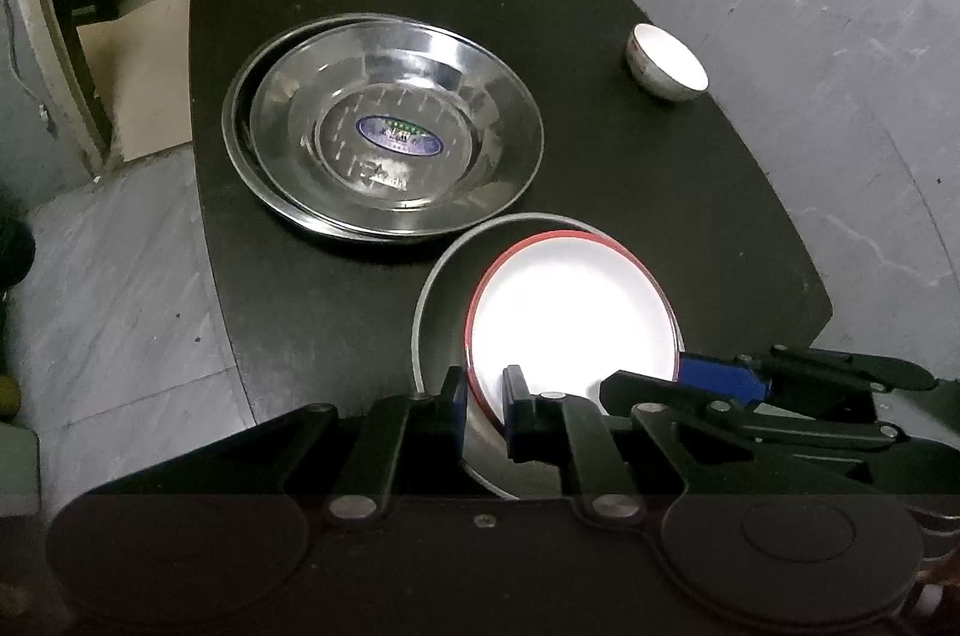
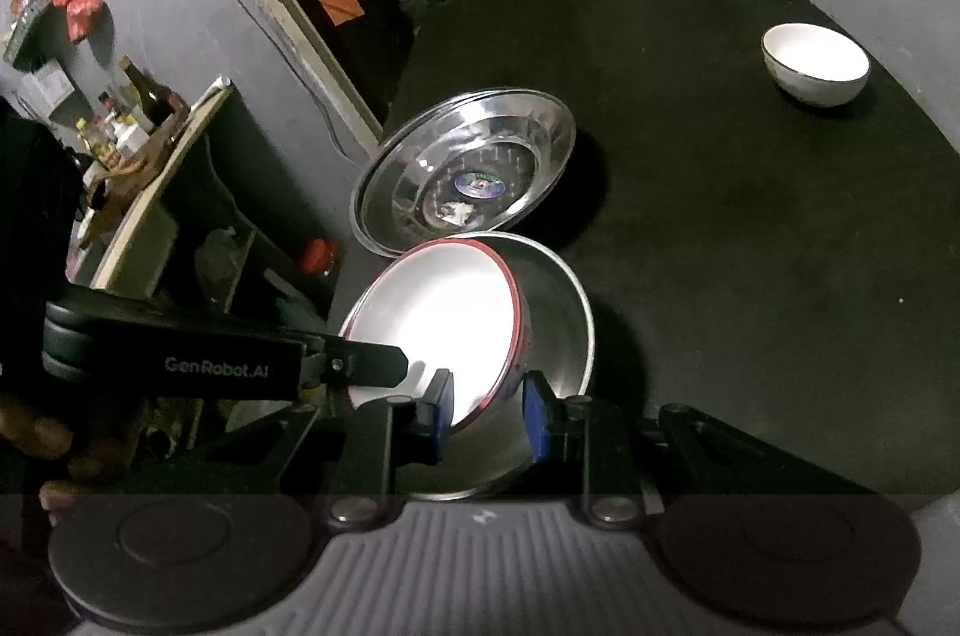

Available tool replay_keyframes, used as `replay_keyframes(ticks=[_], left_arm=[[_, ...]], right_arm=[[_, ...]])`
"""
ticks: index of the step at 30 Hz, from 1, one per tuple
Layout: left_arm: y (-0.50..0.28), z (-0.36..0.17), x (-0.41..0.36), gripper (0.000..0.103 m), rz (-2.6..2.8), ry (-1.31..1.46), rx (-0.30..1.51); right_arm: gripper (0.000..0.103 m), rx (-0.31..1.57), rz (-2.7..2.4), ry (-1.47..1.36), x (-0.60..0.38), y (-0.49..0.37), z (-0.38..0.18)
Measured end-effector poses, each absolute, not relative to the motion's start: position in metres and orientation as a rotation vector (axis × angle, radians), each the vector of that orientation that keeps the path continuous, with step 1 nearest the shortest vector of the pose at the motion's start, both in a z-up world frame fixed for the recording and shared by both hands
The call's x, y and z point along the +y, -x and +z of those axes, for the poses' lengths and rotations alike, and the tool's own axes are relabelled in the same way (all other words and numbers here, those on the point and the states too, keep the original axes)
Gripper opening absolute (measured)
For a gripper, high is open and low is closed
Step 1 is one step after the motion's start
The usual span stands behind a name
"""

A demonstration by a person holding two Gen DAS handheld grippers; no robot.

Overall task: Organize plates and bowls
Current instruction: 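Lower the white bowl into the steel bowl and open the left gripper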

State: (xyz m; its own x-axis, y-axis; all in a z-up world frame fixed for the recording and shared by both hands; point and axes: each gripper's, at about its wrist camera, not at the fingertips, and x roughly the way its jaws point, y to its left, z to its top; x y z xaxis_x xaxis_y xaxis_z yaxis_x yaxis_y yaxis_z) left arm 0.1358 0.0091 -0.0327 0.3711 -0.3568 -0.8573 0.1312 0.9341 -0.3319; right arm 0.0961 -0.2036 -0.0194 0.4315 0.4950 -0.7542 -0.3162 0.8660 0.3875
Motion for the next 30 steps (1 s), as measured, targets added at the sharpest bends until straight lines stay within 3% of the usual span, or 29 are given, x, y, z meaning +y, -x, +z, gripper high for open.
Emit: replay_keyframes(ticks=[30], left_arm=[[-0.148, -0.034, 0.002, 0.017, -0.238, 0.238, 1.23]], right_arm=[[0.03, 1.066, 0.567, -0.104, -0.202, -0.11, -0.014]])
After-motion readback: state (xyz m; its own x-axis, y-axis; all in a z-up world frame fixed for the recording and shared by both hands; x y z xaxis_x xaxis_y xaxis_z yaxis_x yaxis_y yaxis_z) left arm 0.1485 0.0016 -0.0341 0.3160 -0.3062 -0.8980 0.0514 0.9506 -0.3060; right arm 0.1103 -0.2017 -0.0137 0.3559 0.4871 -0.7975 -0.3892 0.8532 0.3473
